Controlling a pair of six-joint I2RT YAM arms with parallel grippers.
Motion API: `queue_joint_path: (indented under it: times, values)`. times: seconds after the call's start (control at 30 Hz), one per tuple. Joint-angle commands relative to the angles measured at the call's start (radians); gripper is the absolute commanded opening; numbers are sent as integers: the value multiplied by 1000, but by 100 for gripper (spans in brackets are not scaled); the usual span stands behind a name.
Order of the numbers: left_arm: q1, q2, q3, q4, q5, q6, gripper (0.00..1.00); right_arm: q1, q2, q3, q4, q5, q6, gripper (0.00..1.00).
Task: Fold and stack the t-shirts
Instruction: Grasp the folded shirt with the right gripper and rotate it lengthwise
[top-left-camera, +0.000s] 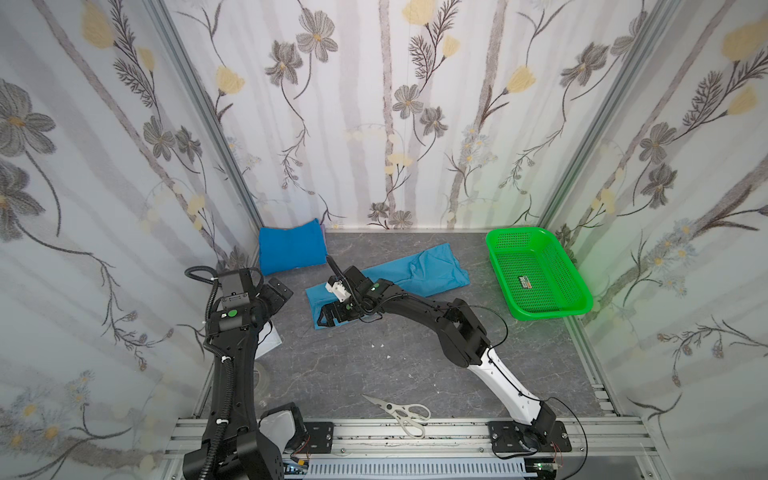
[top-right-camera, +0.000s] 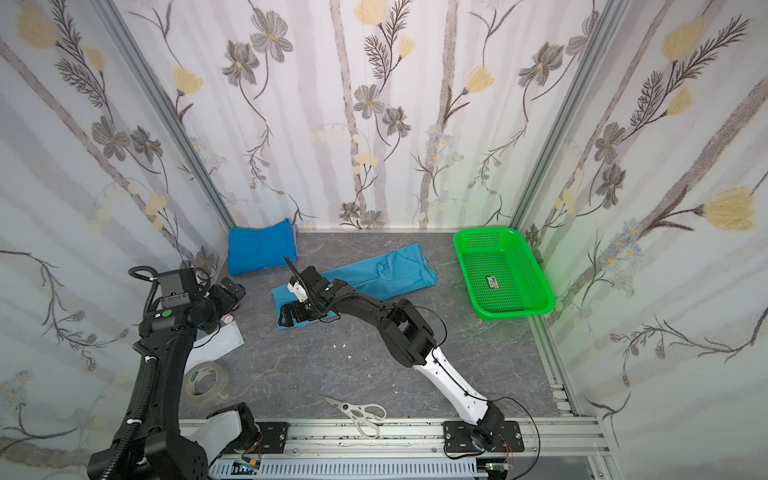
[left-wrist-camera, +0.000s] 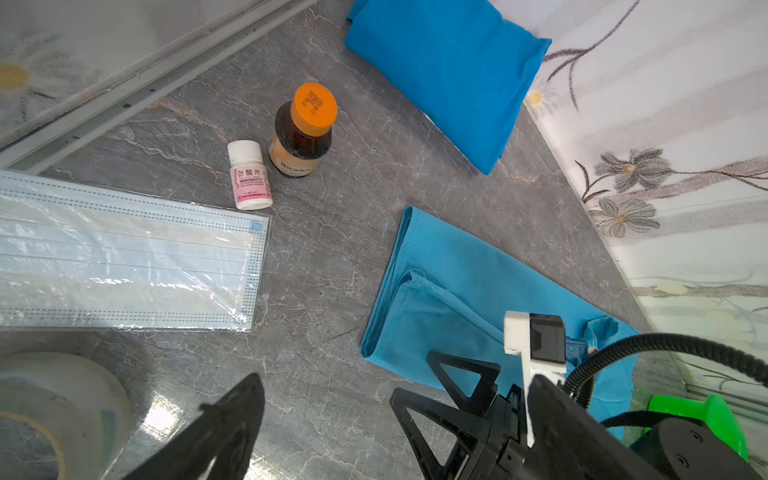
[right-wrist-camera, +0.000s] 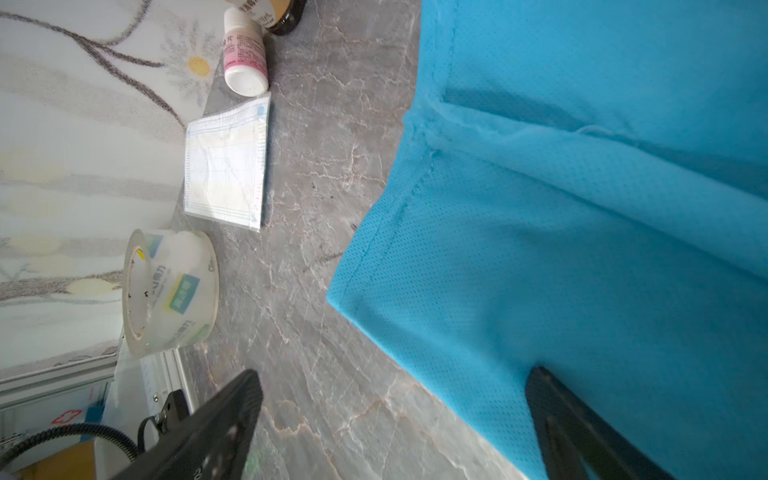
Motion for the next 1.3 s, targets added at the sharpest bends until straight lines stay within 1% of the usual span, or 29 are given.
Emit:
queue_joint_path:
  times: [0.0, 0.1, 0.17, 0.23, 0.33, 0.4, 0.47, 0.5, 0.57, 0.6, 0.67, 0.7, 0.77, 0.83, 0.97, 1.0, 1.07, 1.17, 1.27]
  values:
    - [1, -3, -3, 9, 16, 5, 100, 5, -76, -181, -85, 83, -23, 100]
    - [0, 1, -15, 22, 42, 7, 100, 2, -210, -459, 17, 102, -16, 100]
    - [-2, 7, -22, 27, 62, 9, 100, -3, -292, -605, 60, 111, -8, 100]
    - [-7, 8, -32, 34, 85, 11, 100, -4, -391, -758, 101, 142, 5, 100]
    - [-45, 14, -34, 42, 111, 28, 100, -9, -571, -1027, 175, 208, 61, 100]
    - [-103, 40, -28, 45, 129, 42, 100, -22, -708, -1214, 220, 266, 123, 100]
    - [-185, 84, -19, 46, 128, 51, 100, -51, -841, -1352, 257, 303, 178, 100]
    - [-232, 108, -22, 54, 117, 51, 100, -69, -919, -1413, 265, 317, 201, 100]
    - [-307, 150, -36, 88, 108, 39, 100, -107, -1061, -1458, 227, 373, 227, 100]
    - [-339, 168, -45, 106, 103, 26, 100, -135, -1139, -1454, 198, 408, 232, 100]
    - [-390, 192, -66, 138, 94, 4, 100, -189, -1225, -1430, 174, 464, 222, 100]
    - [-410, 196, -78, 156, 87, -8, 100, -234, -1245, -1406, 175, 472, 198, 100]
    - [-434, 198, -98, 179, 81, -21, 100, -314, -1213, -1315, 173, 452, 142, 100]
    - [-444, 198, -107, 178, 77, -22, 100, -375, -1118, -1206, 162, 453, 83, 100]
    - [-445, 162, -123, 155, 71, -12, 100, -463, -810, -899, 65, 481, -10, 100]
    - [-445, 150, -126, 144, 63, -7, 100, -481, -729, -820, 49, 480, -21, 100]
    - [-445, 129, -132, 128, 56, 0, 100, -506, -617, -693, 26, 493, -28, 100]
    - [-445, 109, -138, 111, 58, 3, 100, -535, -446, -482, -62, 524, -33, 100]
    - [-445, 94, -150, 113, 66, 1, 100, -549, -332, -354, -107, 509, -40, 100]
